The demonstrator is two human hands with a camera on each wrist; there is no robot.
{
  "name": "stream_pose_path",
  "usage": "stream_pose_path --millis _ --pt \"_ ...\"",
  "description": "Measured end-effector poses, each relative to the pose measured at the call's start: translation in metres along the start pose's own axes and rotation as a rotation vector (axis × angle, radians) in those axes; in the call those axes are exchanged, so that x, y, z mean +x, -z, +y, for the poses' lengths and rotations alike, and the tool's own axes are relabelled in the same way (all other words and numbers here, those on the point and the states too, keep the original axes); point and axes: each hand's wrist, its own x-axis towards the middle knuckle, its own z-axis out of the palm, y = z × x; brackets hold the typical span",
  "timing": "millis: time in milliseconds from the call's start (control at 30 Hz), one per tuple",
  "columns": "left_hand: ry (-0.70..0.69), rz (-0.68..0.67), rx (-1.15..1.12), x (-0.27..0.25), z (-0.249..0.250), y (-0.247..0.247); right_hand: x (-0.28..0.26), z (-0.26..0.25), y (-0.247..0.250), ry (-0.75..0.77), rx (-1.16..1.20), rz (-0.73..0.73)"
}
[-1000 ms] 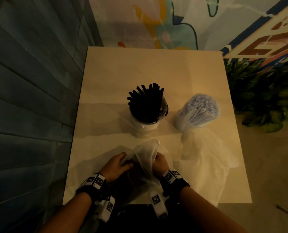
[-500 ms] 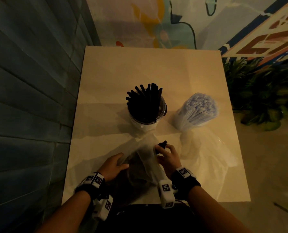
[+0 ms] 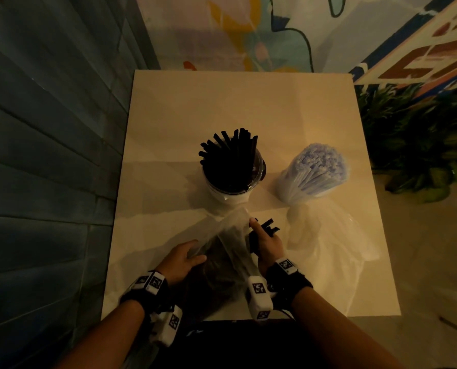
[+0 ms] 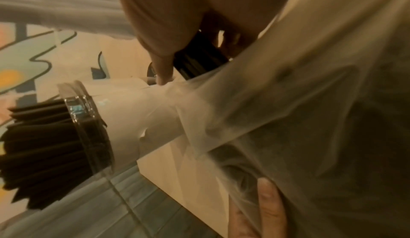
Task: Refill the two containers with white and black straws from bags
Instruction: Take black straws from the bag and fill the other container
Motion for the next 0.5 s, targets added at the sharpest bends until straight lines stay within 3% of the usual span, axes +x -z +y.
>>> stream_pose_path --millis 200,500 --pt "0.052 0.001 -0.007 0.000 -0.002 0.002 -0.006 -0.012 0.001 0.060 0.292 0.013" --pt "0.104 0.057 -0.010 -0.001 -0.012 0.009 -0.048 -0.089 0.005 0.526 0.381 -0.070"
